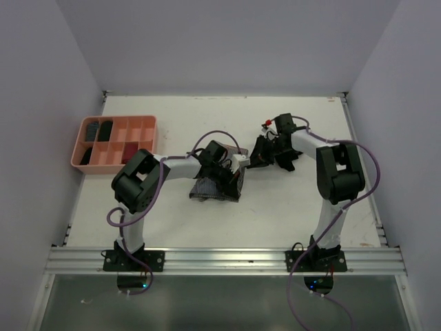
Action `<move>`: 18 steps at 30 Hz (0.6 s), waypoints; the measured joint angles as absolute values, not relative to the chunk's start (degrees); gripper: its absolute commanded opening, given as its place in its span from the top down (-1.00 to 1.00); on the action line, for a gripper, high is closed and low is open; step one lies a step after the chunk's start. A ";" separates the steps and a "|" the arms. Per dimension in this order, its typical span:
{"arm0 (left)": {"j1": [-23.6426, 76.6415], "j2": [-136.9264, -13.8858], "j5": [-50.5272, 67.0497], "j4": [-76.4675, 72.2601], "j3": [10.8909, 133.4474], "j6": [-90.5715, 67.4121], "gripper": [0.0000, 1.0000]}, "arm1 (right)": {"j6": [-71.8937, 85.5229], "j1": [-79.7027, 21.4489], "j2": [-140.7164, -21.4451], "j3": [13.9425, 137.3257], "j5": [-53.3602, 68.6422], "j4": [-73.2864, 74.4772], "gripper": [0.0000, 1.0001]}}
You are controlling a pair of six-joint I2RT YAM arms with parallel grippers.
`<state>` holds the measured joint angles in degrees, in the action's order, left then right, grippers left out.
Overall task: Roll the underwear
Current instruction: Fold the underwear
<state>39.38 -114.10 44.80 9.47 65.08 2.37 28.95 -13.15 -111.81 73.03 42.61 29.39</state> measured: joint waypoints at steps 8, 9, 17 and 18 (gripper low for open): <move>39.35 -114.10 44.82 9.23 64.90 2.11 1.00 | 35.62 -13.65 -118.78 79.07 42.63 21.28 0.48; 39.35 -114.10 44.80 9.23 64.90 2.09 1.00 | 36.56 -13.65 -120.22 79.57 42.52 20.21 0.47; 39.35 -113.99 44.73 8.86 64.58 2.09 1.00 | 37.04 -13.32 -126.85 85.17 40.05 19.64 0.49; 39.35 -113.91 44.69 8.60 64.36 2.09 1.00 | 36.75 -13.26 -127.04 85.84 39.77 19.77 0.48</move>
